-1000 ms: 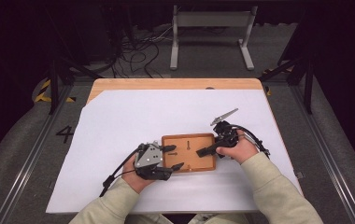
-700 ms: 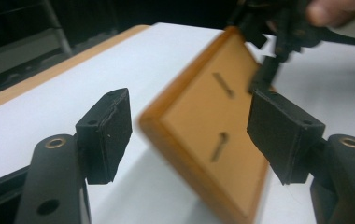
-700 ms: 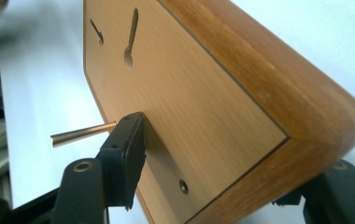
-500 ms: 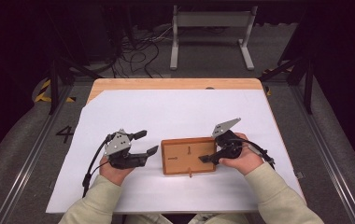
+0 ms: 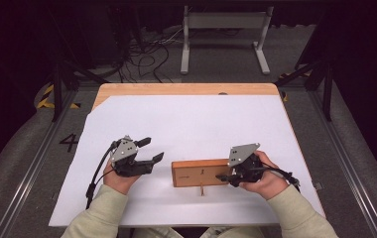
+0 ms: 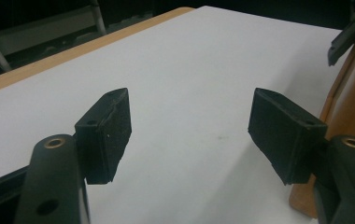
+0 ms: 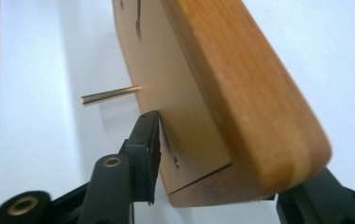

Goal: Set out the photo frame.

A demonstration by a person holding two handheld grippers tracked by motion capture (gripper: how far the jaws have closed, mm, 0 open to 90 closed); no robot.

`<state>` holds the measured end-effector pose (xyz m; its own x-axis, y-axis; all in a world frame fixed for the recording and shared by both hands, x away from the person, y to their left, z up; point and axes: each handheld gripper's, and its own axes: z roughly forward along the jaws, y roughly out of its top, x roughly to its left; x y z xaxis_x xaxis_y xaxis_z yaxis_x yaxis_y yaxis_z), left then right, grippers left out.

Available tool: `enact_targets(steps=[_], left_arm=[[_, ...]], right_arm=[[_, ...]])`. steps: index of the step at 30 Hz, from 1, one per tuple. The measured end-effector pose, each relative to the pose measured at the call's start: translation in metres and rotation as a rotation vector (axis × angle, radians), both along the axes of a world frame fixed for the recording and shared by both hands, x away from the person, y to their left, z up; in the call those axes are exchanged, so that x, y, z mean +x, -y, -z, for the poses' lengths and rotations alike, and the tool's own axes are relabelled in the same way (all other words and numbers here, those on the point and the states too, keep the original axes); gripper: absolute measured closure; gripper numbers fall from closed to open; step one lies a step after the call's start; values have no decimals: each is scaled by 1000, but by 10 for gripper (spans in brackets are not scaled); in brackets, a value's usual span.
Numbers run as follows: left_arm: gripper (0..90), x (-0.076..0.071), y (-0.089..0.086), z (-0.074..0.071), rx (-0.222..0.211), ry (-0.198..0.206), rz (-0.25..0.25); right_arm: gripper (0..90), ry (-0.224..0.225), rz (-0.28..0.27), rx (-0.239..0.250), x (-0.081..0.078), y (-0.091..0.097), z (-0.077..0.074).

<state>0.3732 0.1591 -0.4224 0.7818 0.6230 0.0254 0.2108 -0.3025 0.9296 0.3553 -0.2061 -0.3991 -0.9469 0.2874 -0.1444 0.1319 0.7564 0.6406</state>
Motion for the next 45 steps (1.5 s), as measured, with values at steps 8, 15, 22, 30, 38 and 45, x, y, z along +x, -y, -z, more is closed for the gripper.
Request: enact_targets(steps=[8,15,22,30,38,45], left_arm=[[301,1,0,2,6,-6,3],[301,1,2,3,15,-11,4],[303,2,4,6,44,-19,-5],[302,2,5,6,49,-24,-6],[322,3,6,8,62,-39,-5],[339,4,7,10,71,-45,-14]], right_arm=[[589,81,-37,-40,-15,0,0],[620,107,-57,-46,-27,1,0],[581,88,-73,-27,-37,1,5],[505,68,-4,11,-41,10,3],[711,24,130,-31,-51,34,8],[900,1,112,-17,-54,36,17]])
